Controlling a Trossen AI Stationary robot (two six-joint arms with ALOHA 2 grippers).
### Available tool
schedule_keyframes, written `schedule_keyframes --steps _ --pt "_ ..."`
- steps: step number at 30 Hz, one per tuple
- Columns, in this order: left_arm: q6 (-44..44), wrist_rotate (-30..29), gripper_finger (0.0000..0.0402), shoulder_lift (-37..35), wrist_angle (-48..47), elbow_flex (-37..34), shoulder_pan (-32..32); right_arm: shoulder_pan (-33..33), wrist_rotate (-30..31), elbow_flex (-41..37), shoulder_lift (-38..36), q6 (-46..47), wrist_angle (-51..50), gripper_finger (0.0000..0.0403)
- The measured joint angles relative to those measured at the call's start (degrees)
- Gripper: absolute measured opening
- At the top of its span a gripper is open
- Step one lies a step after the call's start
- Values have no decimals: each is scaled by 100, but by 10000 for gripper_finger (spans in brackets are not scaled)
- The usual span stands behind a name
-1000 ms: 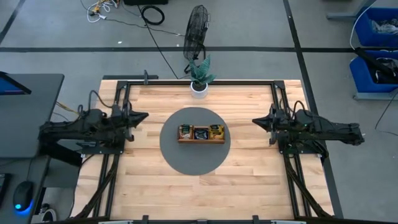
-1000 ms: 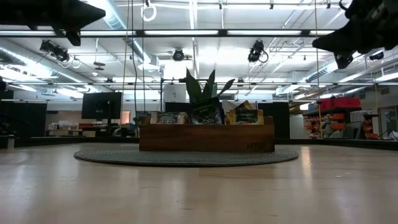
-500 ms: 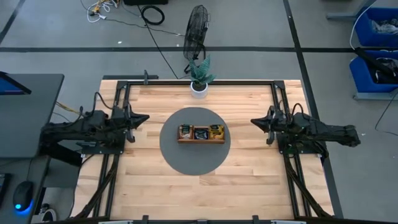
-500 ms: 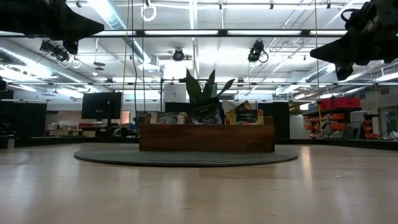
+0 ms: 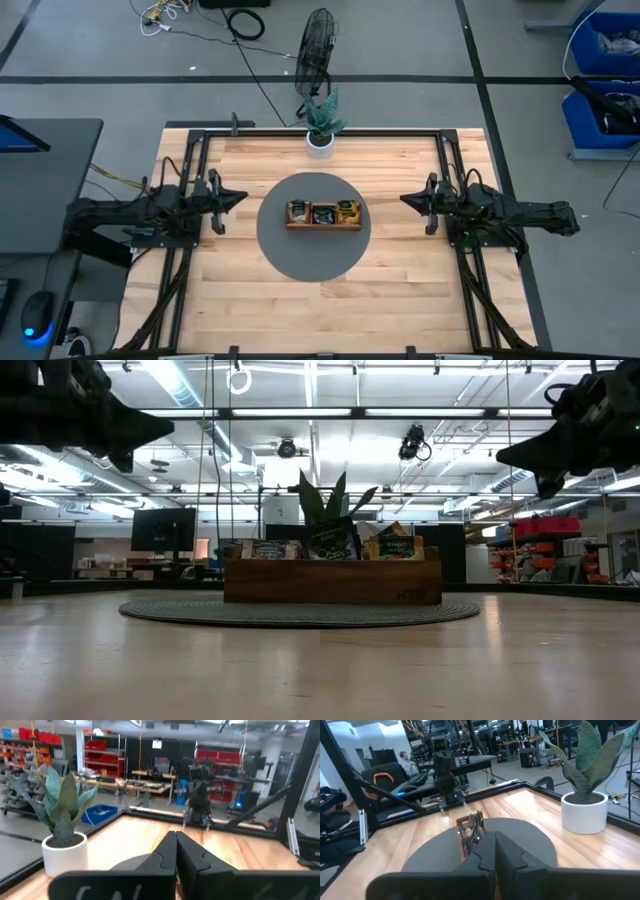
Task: Pick & Place Tea
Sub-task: Return to Home Position
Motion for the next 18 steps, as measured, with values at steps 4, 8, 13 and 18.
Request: schedule_keyframes --steps 4,8,13,18 --pt "69 26 2 4 55 -219 2 0 -115 0 0 2 -6 0" --pt "256 32 2 0 282 -391 1 0 -149 0 0 -3 -15 0" --pt "256 138 2 -1 260 -389 0 0 -148 0 0 -28 -20 0" --pt "55 138 2 2 15 -391 0 0 -137 0 0 -146 -20 0"
